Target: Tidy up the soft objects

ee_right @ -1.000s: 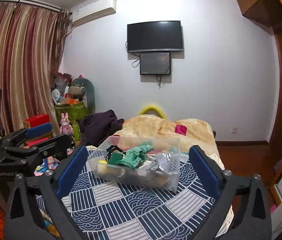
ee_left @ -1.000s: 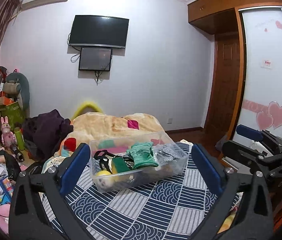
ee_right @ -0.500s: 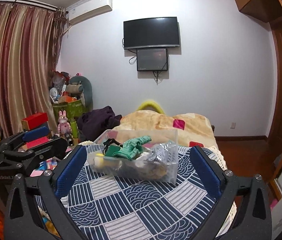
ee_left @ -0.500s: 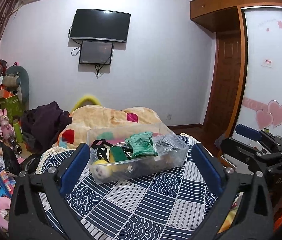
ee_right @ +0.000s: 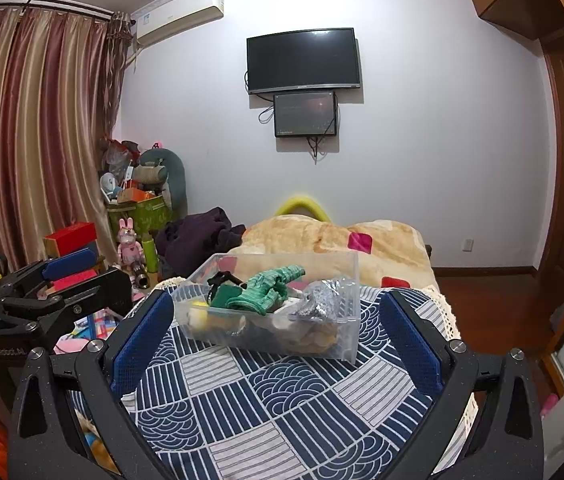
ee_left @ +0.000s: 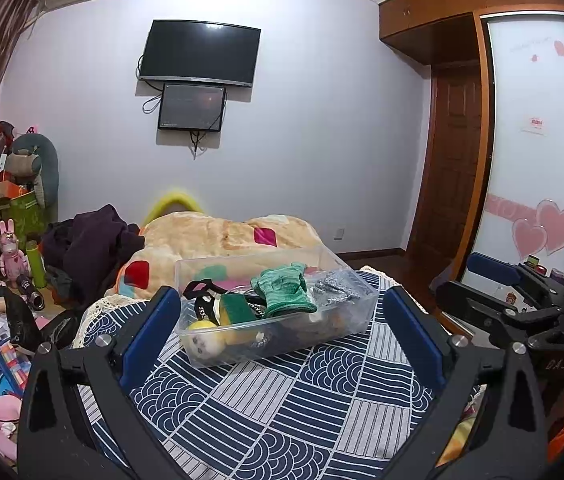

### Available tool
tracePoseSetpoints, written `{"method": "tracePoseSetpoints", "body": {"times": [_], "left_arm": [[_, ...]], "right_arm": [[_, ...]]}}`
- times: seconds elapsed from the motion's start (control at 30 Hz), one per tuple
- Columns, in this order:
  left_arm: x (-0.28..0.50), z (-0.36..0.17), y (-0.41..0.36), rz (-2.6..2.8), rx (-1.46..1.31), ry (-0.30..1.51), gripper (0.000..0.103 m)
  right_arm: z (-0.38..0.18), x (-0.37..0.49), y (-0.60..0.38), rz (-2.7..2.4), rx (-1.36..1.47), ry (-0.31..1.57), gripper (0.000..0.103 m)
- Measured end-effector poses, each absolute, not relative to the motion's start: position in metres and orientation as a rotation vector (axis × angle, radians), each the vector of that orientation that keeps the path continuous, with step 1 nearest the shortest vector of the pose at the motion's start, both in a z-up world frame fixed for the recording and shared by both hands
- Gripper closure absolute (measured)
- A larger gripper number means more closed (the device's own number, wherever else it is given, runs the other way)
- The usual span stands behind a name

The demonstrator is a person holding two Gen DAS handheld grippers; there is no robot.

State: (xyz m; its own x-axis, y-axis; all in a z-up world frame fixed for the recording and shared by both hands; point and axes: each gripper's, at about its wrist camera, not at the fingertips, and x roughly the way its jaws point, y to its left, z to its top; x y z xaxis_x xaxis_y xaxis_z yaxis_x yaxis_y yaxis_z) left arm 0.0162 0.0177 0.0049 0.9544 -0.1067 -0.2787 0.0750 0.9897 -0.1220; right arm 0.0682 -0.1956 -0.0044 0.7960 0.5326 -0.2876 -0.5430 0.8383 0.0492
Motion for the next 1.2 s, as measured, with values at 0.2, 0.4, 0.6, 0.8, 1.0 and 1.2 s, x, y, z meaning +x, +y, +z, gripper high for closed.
{"method": "tracePoseSetpoints", "body": {"times": [0.2, 0.4, 0.6, 0.8, 1.0, 1.2], "left_arm": [[0.0160, 0.0049, 0.0179, -0.093, -0.110, 0.289, 0.000], [0.0155, 0.0051, 0.0172, -0.094, -0.109, 0.288, 0.000], [0.0155, 0.0054, 0.0156, -0.093, -0.106, 0.288, 0.000], [0.0160, 0.0060, 0.0149, -0.093, -0.107, 0.290, 0.000], [0.0160, 0.0059, 0.0147, -0.096, -0.106, 0.290, 0.000], [0.0159, 0.0064, 0.0141, -0.103, -0.108, 0.292, 0.000]], "right_arm": [[-0.0022, 0.0680, -0.1967, 0.573, -0.022, 0.294, 0.000], [-0.0012, 0.0688, -0.1981, 0.571, -0.018, 0.293, 0.000], [-0.0006, 0.0678, -0.1987, 0.573, -0.020, 0.286, 0.000], [-0.0002, 0.0669, -0.1988, 0.574, -0.017, 0.284, 0.000], [0.0000, 0.0657, -0.1986, 0.576, -0.015, 0.282, 0.000], [0.0001, 0.0650, -0.1987, 0.574, -0.014, 0.283, 0.000]]}}
